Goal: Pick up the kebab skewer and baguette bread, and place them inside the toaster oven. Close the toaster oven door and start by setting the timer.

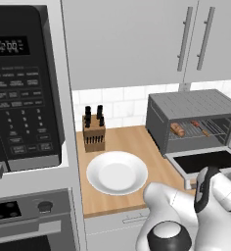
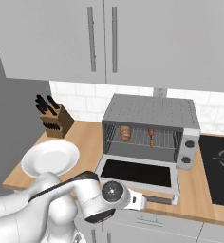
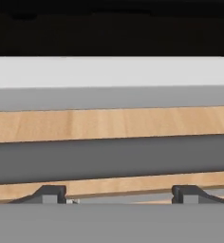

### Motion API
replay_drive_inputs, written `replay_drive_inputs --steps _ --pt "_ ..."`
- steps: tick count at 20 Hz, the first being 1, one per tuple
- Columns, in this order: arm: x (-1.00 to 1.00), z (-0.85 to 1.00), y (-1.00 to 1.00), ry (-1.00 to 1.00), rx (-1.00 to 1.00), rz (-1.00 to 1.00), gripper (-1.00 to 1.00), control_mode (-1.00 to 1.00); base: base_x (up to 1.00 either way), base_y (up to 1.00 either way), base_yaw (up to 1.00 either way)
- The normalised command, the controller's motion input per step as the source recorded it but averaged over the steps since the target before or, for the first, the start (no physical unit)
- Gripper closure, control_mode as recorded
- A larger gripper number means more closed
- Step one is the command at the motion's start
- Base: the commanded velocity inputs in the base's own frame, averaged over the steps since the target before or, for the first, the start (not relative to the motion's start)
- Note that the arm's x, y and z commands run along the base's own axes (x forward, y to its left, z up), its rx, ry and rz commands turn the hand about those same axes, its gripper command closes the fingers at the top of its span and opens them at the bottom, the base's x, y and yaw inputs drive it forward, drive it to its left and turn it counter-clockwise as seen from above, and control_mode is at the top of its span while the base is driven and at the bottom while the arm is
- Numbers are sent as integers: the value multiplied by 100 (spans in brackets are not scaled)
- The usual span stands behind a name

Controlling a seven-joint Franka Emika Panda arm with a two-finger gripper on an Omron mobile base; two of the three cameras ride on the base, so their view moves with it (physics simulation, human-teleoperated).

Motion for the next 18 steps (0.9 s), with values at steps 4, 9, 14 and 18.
replay_drive_inputs --steps 4,9,14,18 --pt "76 19 28 0 0 0 -100 -100 0 0 0" --pt "86 16 43 -2 2 1 -100 -100 0 0 0" --pt "99 16 57 -6 5 2 -100 -100 0 0 0" --pt "99 27 55 -4 1 0 -100 -100 0 0 0"
